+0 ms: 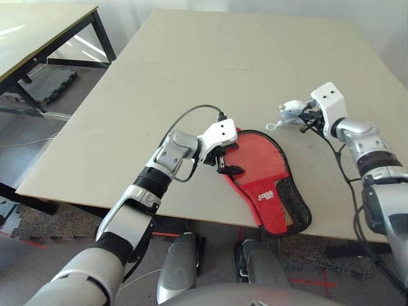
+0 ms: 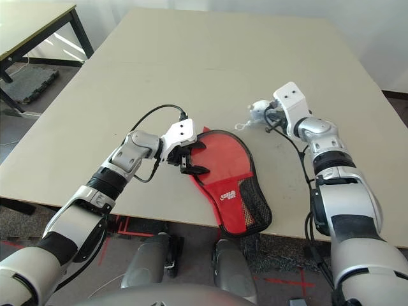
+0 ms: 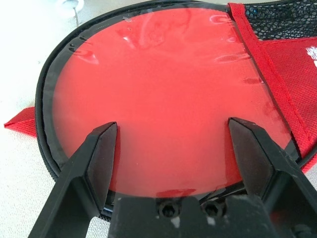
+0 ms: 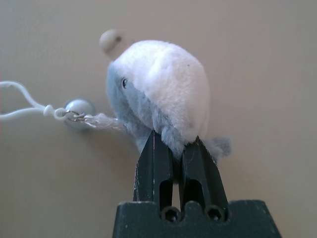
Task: Store the ping-pong paddle in its case and zip it.
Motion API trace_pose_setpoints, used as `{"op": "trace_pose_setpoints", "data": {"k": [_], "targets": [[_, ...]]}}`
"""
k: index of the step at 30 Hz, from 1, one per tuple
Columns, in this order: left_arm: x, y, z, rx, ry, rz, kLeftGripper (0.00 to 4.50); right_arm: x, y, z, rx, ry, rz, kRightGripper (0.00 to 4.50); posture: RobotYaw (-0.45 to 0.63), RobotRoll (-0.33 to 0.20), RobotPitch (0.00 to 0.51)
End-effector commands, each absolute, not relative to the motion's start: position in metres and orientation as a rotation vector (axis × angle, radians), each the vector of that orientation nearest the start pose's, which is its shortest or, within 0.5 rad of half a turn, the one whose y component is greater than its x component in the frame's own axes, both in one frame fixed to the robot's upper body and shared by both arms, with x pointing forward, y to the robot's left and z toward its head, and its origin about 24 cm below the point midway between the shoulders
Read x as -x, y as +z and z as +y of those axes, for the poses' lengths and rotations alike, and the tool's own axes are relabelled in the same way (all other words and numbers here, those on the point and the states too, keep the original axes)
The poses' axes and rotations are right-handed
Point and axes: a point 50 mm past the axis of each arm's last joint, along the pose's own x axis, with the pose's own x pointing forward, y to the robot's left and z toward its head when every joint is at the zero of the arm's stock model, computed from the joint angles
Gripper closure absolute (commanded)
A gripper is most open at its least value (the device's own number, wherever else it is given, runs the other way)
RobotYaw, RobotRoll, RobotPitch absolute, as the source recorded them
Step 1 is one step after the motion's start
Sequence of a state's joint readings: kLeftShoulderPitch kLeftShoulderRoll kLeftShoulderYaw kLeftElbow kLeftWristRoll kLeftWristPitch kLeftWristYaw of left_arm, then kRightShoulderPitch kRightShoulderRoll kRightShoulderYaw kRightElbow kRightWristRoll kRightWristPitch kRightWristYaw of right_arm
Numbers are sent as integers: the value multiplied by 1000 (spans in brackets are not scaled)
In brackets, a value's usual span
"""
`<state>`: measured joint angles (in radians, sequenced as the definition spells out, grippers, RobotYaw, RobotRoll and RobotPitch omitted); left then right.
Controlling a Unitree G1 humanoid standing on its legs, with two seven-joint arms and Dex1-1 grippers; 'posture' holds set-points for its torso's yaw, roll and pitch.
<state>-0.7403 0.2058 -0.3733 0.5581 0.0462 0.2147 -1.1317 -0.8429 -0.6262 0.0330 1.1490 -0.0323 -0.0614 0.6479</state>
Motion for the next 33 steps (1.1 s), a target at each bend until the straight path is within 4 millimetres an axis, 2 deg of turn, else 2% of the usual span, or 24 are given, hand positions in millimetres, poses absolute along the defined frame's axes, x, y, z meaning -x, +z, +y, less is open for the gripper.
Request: {"op": "trace_pose_setpoints", "data": {"k": [1, 9, 17, 22, 33], "targets": [[-320, 57, 61, -477, -1430, 497, 0, -344, 97, -318, 390, 347, 447, 4493, 49, 0, 108], [-321, 57, 56, -482, -1443, 490, 0, -292, 98, -338, 260, 638, 613, 4493, 19, 0, 117], [-323, 58, 48, -482, -1454, 476, 0, -241, 102, -326, 28, 889, 790, 4493, 3, 0, 123], [-324, 59, 42, -484, -1461, 470, 0, -227, 108, -308, -71, 1003, 835, 4493, 2, 0, 133], [-324, 57, 38, -489, -1471, 466, 0, -193, 104, -303, -135, 1120, 1053, 4493, -2, 0, 139]]}}
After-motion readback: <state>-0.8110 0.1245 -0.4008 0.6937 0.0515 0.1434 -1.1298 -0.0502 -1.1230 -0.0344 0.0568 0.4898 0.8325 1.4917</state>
